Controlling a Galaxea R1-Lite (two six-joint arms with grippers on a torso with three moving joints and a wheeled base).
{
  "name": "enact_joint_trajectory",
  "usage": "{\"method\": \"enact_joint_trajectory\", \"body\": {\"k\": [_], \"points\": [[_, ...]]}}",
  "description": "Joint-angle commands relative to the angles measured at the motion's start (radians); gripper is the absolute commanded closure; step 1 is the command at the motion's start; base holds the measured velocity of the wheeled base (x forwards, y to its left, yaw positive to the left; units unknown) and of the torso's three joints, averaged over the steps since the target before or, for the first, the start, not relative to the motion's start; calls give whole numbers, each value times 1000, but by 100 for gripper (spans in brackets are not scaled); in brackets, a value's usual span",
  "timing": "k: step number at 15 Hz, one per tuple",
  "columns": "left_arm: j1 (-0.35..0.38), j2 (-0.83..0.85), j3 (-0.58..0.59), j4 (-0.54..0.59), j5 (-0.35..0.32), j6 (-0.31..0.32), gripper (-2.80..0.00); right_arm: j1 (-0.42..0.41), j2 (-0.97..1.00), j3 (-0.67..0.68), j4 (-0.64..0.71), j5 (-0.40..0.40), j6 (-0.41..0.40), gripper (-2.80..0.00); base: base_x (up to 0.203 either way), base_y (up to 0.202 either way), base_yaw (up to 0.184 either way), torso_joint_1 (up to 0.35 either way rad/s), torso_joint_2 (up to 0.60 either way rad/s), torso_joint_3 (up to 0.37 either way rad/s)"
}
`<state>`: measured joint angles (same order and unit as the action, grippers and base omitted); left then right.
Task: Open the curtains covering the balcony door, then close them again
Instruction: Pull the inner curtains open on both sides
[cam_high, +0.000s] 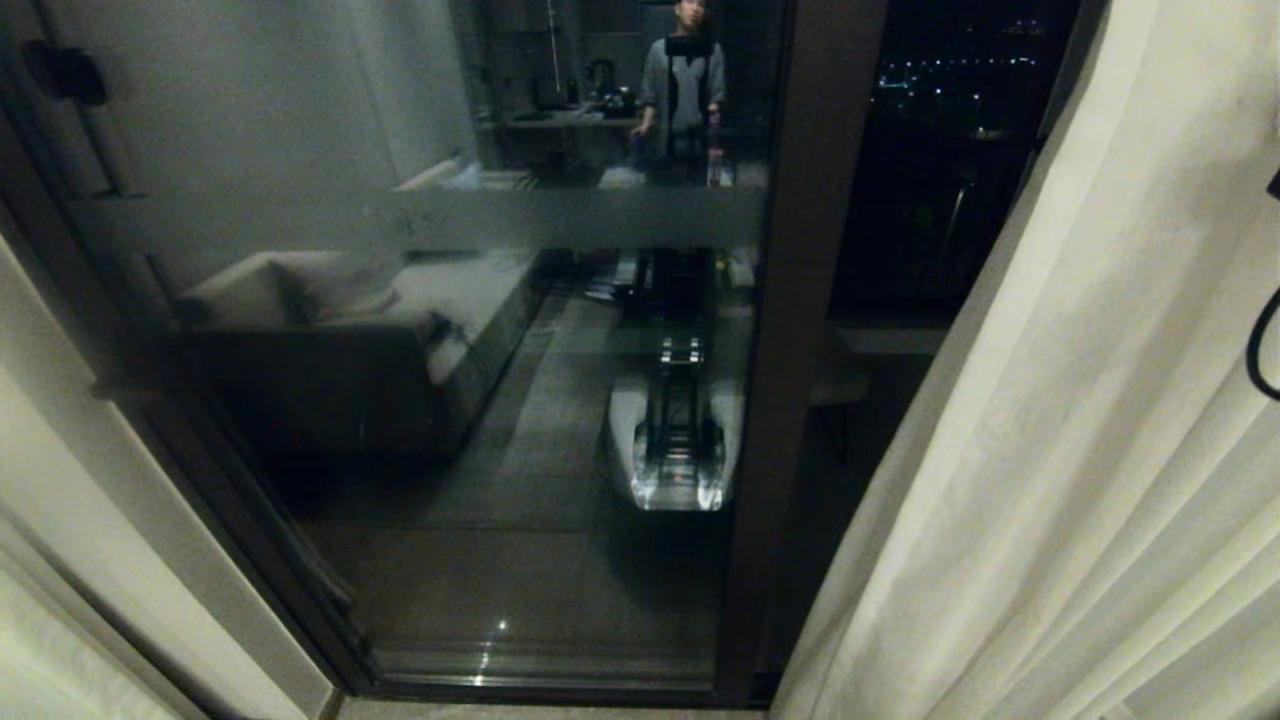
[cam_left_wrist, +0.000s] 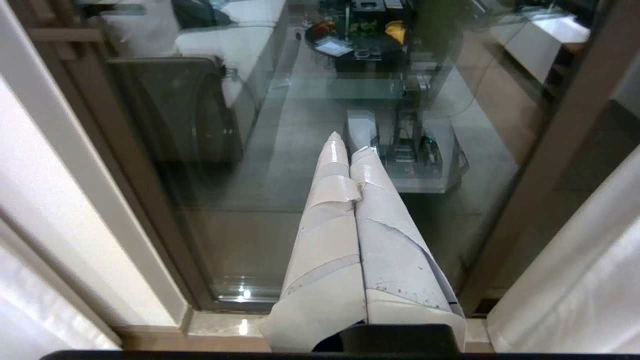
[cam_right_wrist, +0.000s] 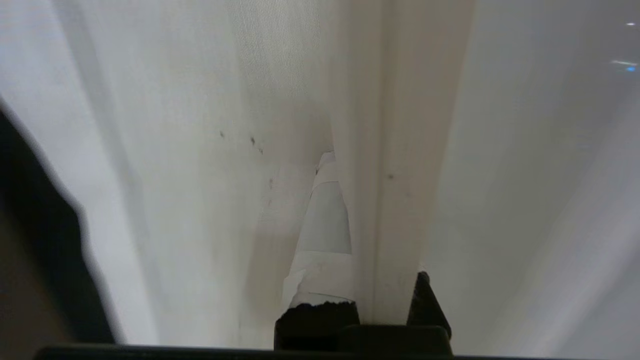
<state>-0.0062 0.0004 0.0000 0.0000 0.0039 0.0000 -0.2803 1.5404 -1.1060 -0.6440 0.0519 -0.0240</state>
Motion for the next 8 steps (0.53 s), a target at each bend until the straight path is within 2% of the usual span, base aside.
{"method": "enact_joint_trajectory", "body": {"k": [1,8], "points": [[0,0,0,0,1,0,0,-29,3,0,-5,2,1,0,0,-190,3,0,2,6],[0,0,0,0,1,0,0,-88,8,1,-5,2,23,0,0,-191,0,4,2,4]]}}
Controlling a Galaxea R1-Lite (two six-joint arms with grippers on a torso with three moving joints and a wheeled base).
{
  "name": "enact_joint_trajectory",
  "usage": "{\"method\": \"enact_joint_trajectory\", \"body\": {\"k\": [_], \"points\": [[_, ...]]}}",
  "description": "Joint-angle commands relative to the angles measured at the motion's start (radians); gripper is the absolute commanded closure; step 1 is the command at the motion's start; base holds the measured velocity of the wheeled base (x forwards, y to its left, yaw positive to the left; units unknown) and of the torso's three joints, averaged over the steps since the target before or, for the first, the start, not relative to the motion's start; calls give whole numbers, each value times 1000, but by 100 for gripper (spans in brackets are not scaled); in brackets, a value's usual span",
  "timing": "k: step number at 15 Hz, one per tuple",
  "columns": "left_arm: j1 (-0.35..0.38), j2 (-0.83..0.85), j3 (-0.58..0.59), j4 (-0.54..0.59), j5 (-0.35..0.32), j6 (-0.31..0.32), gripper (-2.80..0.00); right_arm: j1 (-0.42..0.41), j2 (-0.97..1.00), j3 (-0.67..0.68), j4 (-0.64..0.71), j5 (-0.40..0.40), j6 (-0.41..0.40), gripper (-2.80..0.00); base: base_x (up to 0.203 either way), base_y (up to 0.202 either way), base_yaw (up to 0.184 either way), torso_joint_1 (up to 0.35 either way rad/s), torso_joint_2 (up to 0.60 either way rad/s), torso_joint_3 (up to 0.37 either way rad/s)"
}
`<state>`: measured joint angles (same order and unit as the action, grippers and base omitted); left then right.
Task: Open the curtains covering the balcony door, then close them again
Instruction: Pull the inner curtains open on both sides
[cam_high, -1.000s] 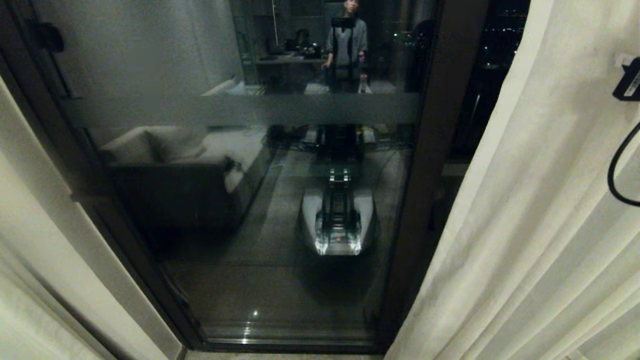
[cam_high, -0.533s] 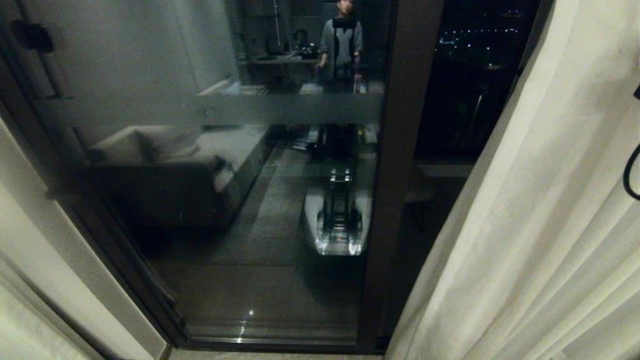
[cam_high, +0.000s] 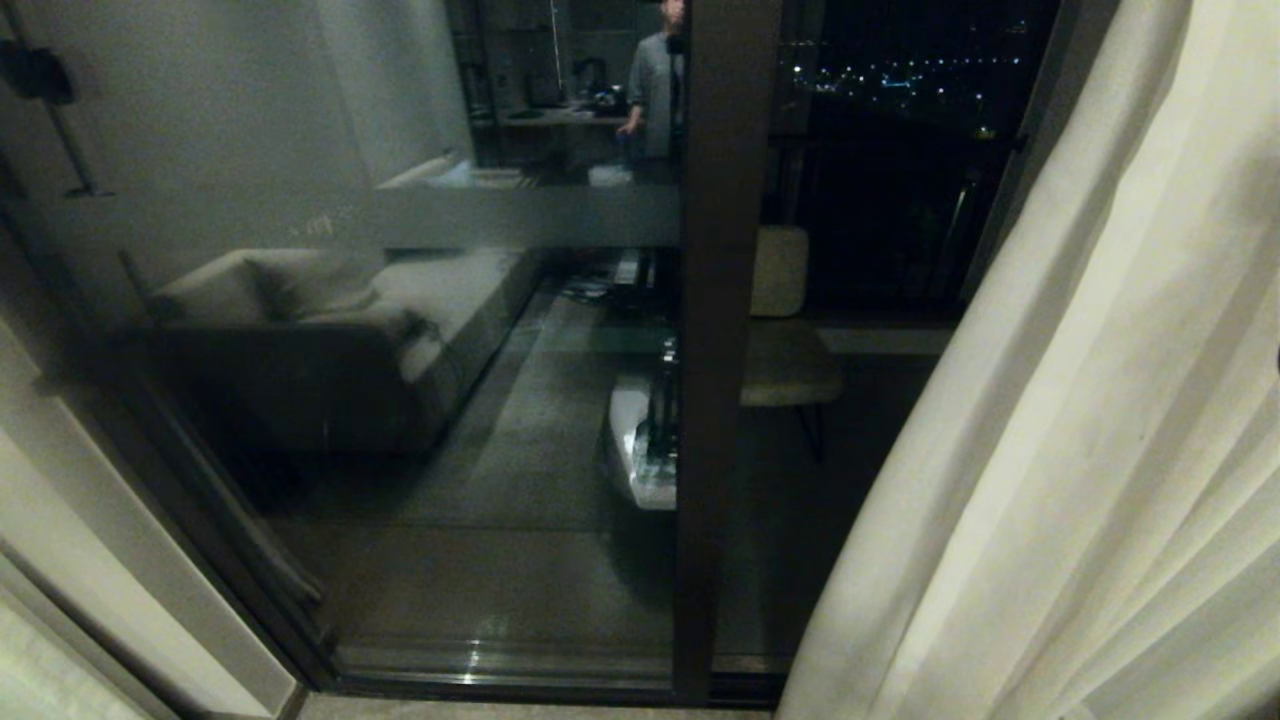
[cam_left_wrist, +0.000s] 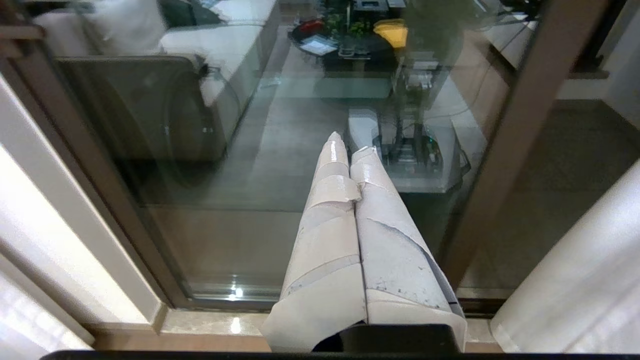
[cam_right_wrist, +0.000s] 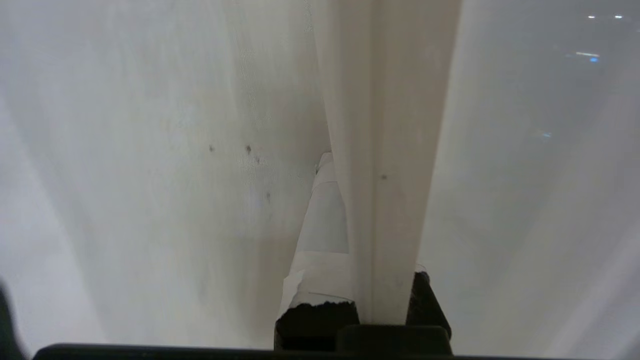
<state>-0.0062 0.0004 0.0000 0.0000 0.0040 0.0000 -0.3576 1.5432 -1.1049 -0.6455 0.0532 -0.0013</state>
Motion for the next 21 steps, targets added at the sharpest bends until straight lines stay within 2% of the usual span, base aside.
{"method": "enact_joint_trajectory", "body": {"k": [1,21], "points": [[0,0,0,0,1,0,0,-14,8,0,-3,0,0,0,0,-192,3,2,2,0],[0,0,0,0,1,-2,0,-64,26,3,-3,0,14,0,0,-189,1,1,2,2]]}}
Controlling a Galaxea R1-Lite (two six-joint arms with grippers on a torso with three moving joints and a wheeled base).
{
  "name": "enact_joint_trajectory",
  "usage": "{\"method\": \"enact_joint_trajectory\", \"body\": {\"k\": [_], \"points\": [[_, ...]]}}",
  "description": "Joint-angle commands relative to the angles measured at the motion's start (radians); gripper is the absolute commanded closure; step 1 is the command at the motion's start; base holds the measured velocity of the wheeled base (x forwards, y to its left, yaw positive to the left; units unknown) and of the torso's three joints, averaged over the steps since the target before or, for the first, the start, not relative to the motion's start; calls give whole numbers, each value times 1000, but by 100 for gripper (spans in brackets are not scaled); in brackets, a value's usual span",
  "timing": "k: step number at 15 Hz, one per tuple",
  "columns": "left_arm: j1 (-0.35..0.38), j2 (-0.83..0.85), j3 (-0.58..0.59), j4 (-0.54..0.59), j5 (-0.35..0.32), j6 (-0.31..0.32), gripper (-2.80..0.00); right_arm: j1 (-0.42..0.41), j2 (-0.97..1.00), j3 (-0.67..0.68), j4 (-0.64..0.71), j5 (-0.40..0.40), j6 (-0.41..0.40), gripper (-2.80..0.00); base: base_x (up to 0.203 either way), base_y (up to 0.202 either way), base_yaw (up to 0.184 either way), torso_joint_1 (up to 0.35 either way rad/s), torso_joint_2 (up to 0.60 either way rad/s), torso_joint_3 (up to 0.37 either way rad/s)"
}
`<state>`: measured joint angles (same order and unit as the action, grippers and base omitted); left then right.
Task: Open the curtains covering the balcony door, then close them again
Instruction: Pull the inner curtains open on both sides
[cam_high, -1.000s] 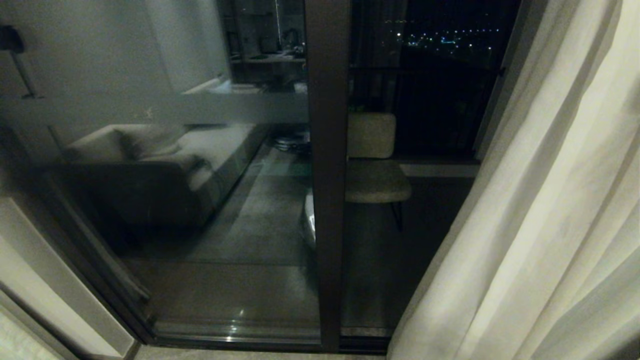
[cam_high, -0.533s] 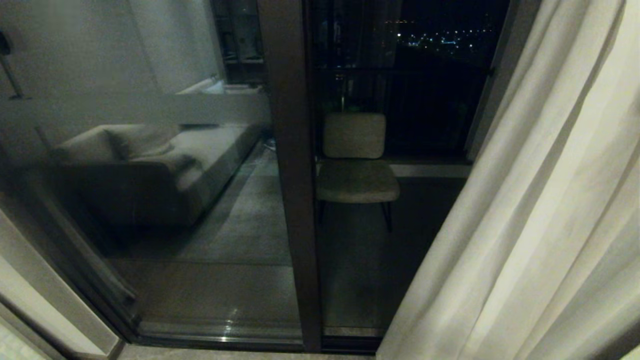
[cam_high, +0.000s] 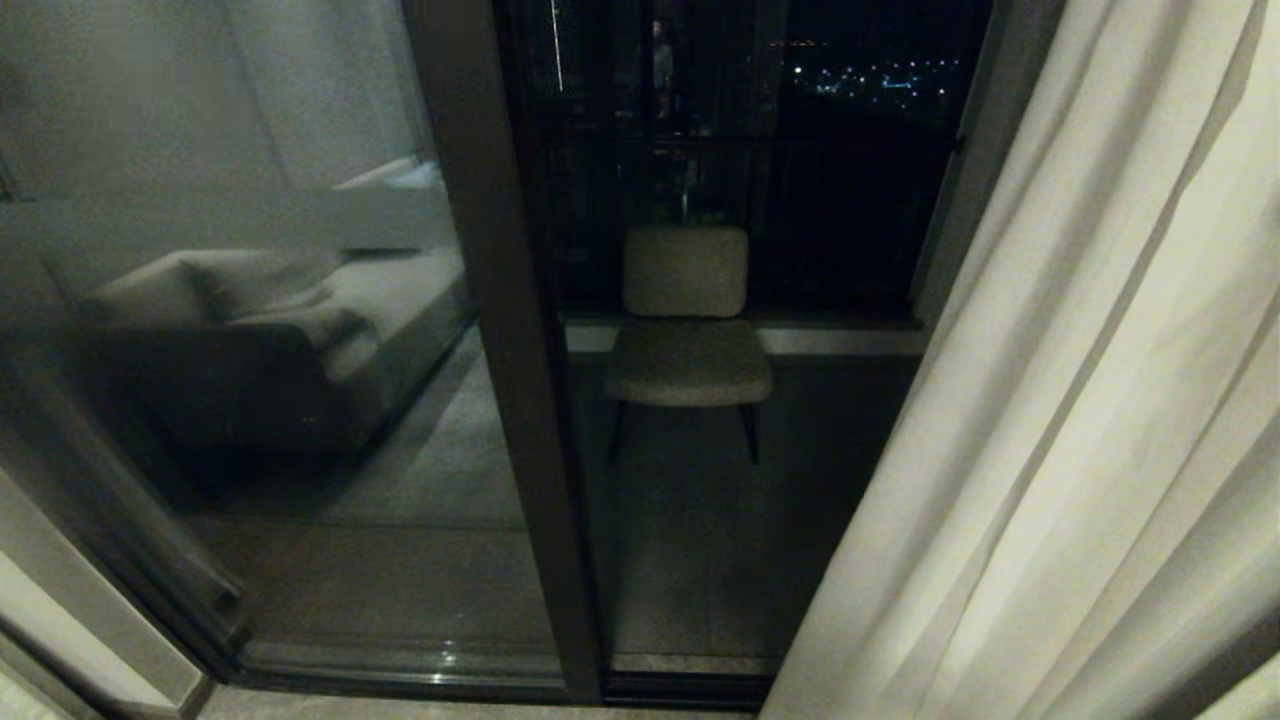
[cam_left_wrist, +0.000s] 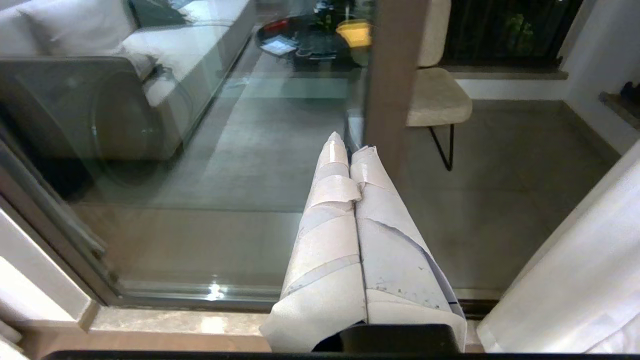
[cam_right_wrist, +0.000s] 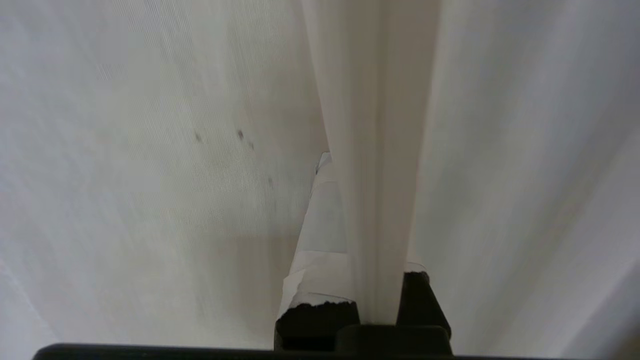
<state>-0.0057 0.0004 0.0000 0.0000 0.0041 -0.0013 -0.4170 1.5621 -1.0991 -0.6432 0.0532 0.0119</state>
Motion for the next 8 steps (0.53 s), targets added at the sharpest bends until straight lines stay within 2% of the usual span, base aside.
{"method": "enact_joint_trajectory", "body": {"k": [1,8], "points": [[0,0,0,0,1,0,0,-8,7,-2,-6,0,0,0,0,-192,-1,2,2,7],[0,0,0,0,1,0,0,-25,15,-4,-6,0,2,0,0,-190,0,3,1,2]]}}
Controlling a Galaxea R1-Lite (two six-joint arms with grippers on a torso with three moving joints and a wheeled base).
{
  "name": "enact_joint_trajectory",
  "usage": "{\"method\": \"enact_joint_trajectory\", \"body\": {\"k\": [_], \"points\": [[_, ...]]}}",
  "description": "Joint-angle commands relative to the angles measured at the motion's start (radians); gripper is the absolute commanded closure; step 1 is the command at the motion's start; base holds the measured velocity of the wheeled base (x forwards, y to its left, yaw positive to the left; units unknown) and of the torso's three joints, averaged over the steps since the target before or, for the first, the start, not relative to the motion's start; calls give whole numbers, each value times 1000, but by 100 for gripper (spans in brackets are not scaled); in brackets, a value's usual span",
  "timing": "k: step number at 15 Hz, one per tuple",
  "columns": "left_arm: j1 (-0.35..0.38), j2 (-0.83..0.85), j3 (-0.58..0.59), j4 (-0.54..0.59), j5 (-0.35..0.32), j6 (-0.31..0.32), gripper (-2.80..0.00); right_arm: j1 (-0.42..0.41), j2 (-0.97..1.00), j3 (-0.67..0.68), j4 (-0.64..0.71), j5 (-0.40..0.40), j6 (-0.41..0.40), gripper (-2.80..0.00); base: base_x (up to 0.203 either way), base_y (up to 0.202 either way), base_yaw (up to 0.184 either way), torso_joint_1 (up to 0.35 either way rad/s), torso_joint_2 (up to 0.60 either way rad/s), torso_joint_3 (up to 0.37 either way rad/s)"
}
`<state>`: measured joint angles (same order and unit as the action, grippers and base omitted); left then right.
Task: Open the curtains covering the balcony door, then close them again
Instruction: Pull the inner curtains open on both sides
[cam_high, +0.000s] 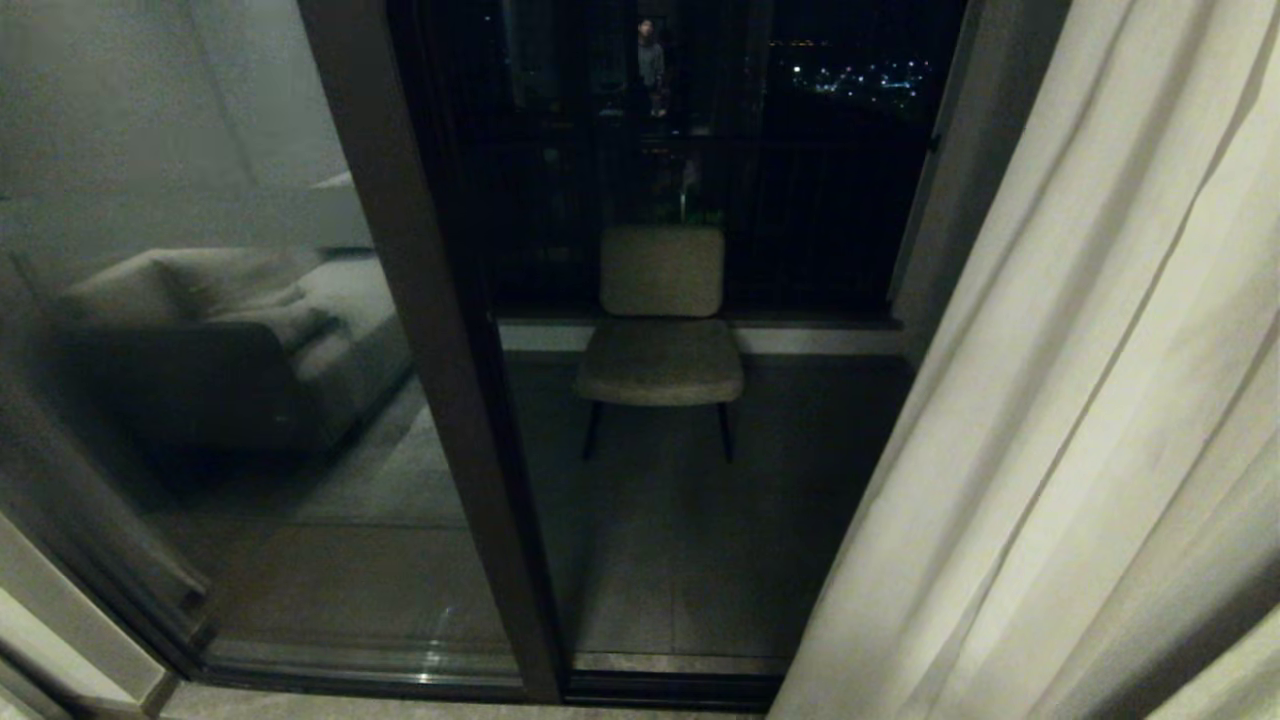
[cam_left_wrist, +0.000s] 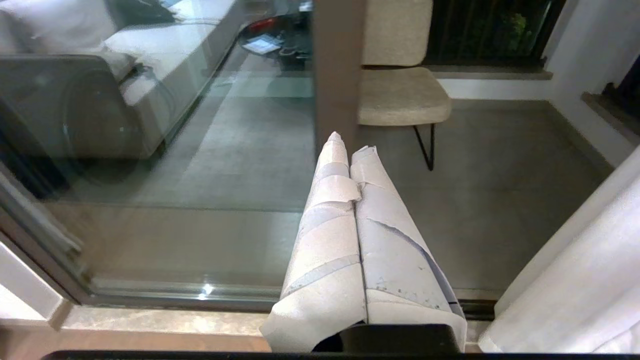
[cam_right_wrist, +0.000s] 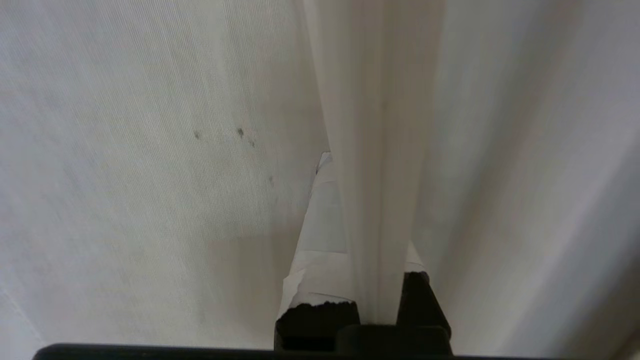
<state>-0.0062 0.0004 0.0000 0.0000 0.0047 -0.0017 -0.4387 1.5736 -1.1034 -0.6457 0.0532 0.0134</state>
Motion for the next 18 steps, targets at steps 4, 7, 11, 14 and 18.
{"method": "enact_joint_trajectory", "body": {"k": [4,7,11,14,18], "points": [[0,0,0,0,0,0,0,-11,7,2,-5,0,-1,0,0,-199,0,4,1,5],[0,0,0,0,0,0,0,-11,8,2,-5,0,-1,0,0,-189,0,6,1,0],[0,0,0,0,0,0,0,-11,9,4,-5,0,-3,0,0,-192,0,2,1,2],[0,0,0,0,0,0,0,-11,11,4,-5,0,-3,0,0,-189,1,4,3,0],[0,0,0,0,0,0,0,-11,11,7,-5,0,-3,0,0,-190,0,0,2,3]]}}
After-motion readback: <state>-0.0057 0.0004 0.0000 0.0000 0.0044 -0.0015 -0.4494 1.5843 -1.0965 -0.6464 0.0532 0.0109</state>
